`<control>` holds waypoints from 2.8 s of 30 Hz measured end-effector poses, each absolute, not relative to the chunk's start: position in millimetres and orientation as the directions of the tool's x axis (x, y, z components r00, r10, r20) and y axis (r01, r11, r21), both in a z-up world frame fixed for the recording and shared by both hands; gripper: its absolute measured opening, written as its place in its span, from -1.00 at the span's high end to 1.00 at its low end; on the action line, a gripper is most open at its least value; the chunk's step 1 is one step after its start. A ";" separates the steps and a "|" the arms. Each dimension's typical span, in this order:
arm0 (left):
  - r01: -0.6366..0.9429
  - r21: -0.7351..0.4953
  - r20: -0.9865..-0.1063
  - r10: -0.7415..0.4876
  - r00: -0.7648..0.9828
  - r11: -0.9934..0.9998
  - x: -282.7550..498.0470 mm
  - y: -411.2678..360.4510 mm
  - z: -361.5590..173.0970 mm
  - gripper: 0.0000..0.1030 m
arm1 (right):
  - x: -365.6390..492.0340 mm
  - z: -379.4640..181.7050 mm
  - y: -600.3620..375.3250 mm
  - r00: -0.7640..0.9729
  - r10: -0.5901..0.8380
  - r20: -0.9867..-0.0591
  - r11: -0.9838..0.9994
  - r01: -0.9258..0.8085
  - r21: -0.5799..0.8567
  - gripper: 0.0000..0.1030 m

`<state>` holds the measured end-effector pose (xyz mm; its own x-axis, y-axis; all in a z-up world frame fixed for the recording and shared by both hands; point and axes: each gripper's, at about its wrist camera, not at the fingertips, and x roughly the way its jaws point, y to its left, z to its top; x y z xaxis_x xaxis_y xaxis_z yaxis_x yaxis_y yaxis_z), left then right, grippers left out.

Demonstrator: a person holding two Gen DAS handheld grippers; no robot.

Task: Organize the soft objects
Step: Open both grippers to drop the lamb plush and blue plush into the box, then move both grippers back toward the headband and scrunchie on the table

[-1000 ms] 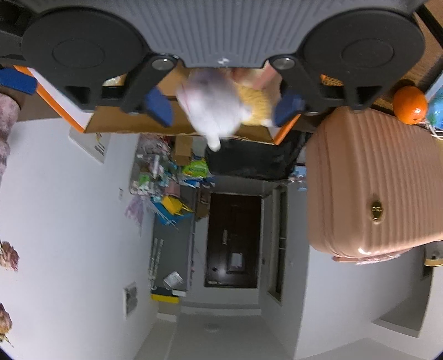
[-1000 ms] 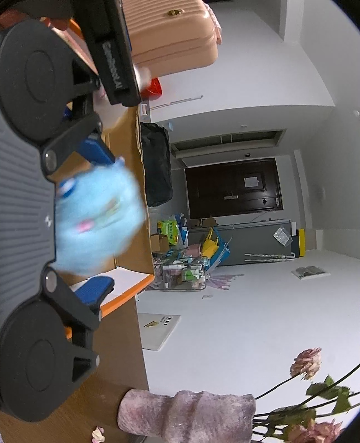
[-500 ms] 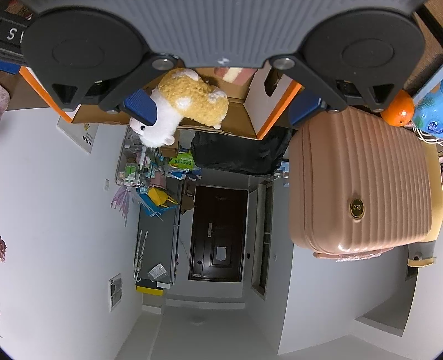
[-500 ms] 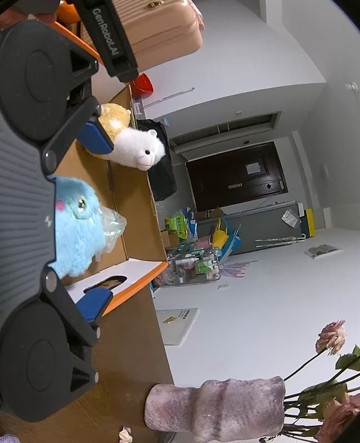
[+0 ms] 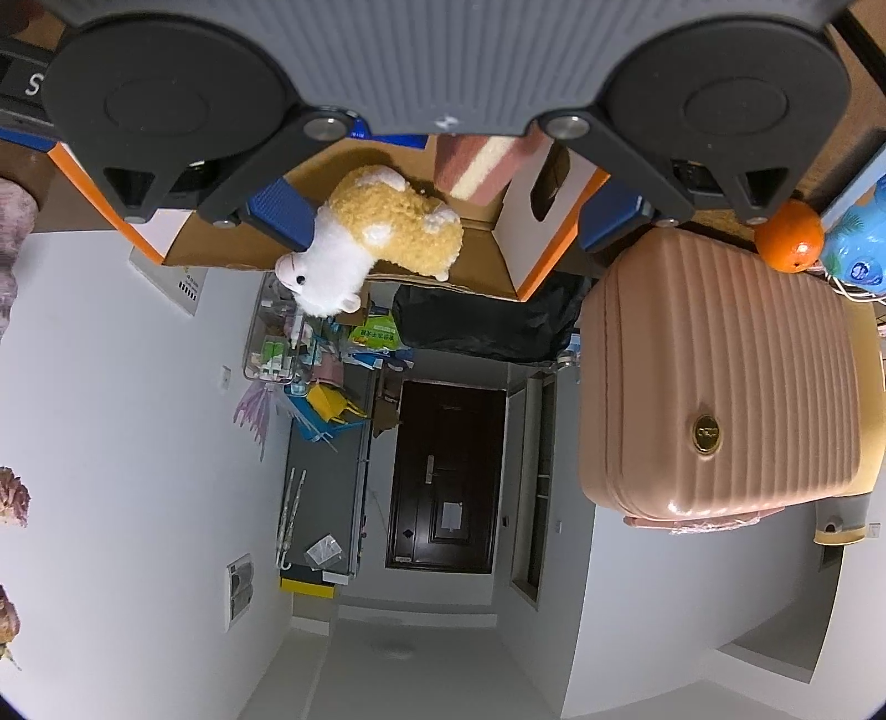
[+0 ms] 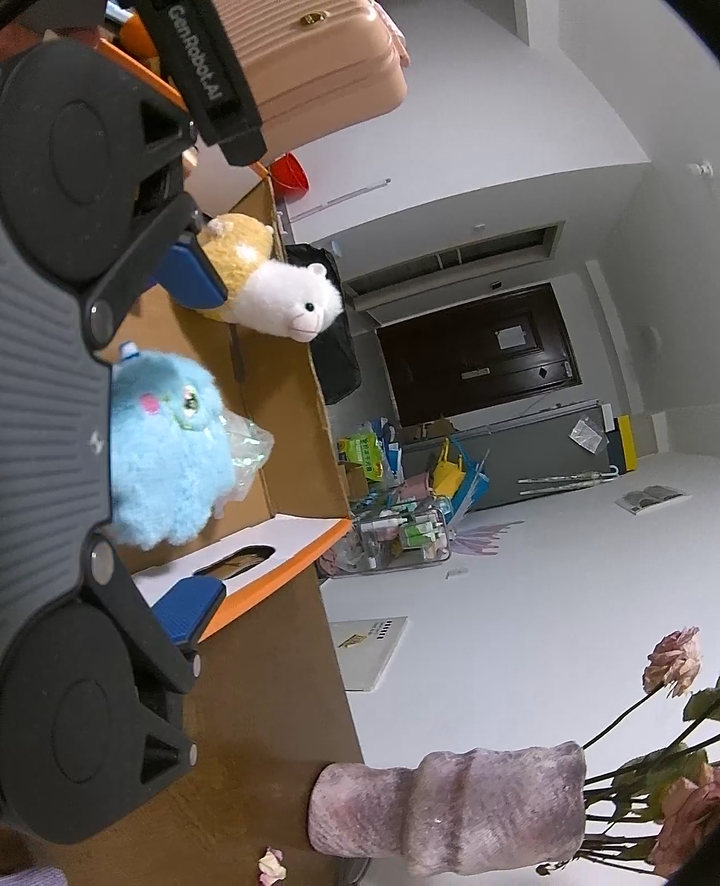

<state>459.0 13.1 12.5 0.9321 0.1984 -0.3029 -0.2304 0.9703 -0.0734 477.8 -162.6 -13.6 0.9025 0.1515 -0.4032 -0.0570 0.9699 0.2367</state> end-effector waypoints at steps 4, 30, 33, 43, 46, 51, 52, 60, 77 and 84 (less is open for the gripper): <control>-0.234 -0.081 -0.300 0.200 0.933 0.969 447.5 14.1 14.4 -1.00 | 468.8 -16.0 -164.0 0.900 0.155 -0.407 0.971 -0.064 0.228 -1.00; -0.244 -0.103 -0.304 0.203 0.931 0.964 373.5 21.2 19.2 -1.00 | 383.8 -16.3 -168.8 0.927 0.182 -0.329 0.982 -0.155 0.107 -1.00; -0.244 -0.103 -0.309 0.202 0.929 0.964 363.5 22.7 19.0 -1.00 | 374.0 -15.6 -171.7 0.929 0.179 -0.323 0.983 -0.154 0.101 -1.00; -0.227 -0.097 -0.328 0.185 0.926 0.969 336.3 24.4 17.3 -1.00 | 340.8 -15.1 -180.3 0.935 0.169 -0.311 0.985 -0.153 0.075 -1.00; -0.213 -0.092 -0.336 0.171 0.926 0.973 327.4 24.3 16.2 -1.00 | 330.4 -15.4 -182.4 0.935 0.168 -0.311 0.986 -0.157 0.062 -1.00; -0.188 -0.085 -0.350 0.147 0.925 0.978 312.9 24.0 14.4 -1.00 | 313.2 -15.5 -185.5 0.933 0.175 -0.315 0.985 -0.168 0.047 -1.00; -0.182 -0.083 -0.354 0.142 0.925 0.980 309.5 24.4 13.8 -1.00 | 309.7 -15.7 -186.0 0.932 0.175 -0.316 0.984 -0.171 0.043 -1.00; -0.132 -0.065 -0.382 0.098 0.919 0.989 288.0 22.7 9.8 -1.00 | 286.2 -18.2 -189.4 0.928 0.171 -0.332 0.984 -0.179 0.007 -1.00; -0.070 -0.034 -0.434 0.048 0.900 0.997 255.7 20.3 -0.3 -1.00 | 248.1 -20.3 -205.6 0.922 0.173 -0.347 0.983 -0.185 -0.001 -1.00; -0.065 -0.030 -0.440 0.045 0.897 0.997 255.7 19.2 -1.3 -1.00 | 244.2 -19.8 -204.8 0.922 0.172 -0.348 0.982 -0.187 -0.010 -1.00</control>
